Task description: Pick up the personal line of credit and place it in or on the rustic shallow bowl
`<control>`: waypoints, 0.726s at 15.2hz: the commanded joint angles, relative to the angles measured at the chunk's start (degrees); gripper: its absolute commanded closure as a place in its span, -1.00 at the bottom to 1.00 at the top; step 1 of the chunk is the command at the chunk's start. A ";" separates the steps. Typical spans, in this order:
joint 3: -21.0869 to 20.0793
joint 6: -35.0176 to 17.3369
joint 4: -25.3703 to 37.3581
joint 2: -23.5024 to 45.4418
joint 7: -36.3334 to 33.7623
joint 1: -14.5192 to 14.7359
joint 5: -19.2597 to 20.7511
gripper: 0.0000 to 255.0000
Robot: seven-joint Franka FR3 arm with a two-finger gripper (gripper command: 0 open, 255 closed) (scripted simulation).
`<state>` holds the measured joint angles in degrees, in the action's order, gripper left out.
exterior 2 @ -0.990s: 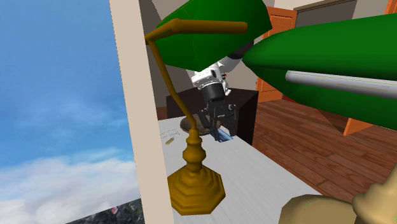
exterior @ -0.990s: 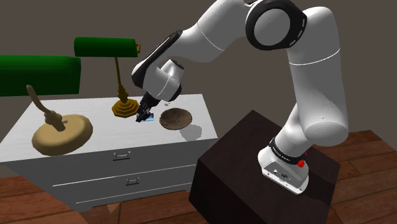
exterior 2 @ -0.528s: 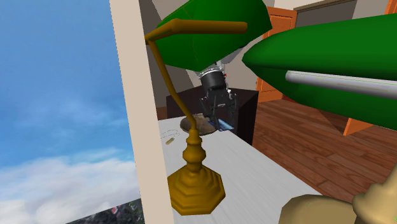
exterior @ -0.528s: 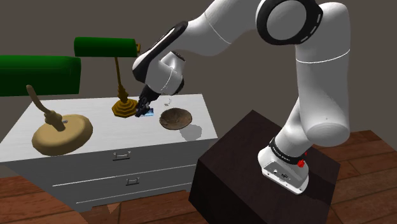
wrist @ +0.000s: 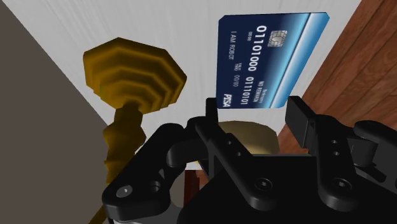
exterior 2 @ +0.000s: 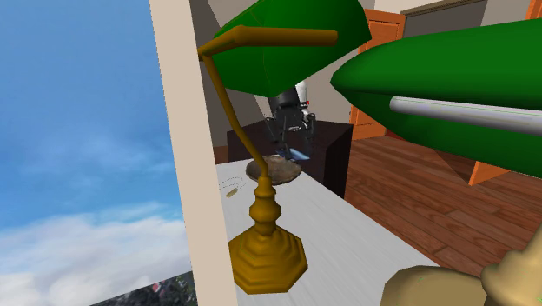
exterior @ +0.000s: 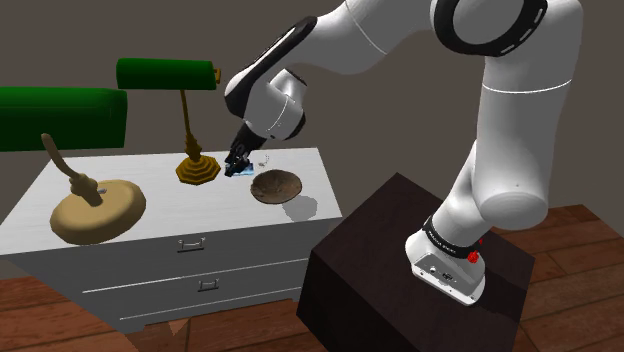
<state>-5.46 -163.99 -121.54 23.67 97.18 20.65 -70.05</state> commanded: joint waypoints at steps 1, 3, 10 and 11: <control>-0.73 0.20 -3.92 -2.85 4.15 -1.74 -3.15 1.00; -0.81 0.97 -7.82 -5.95 7.66 -3.32 -5.51 1.00; 0.22 3.52 -16.90 -12.41 17.61 -6.97 -11.61 1.00; 0.09 3.35 -16.55 -11.59 18.98 -7.06 -12.87 1.00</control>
<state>-5.26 -160.54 -138.17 11.51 114.65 13.73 -81.60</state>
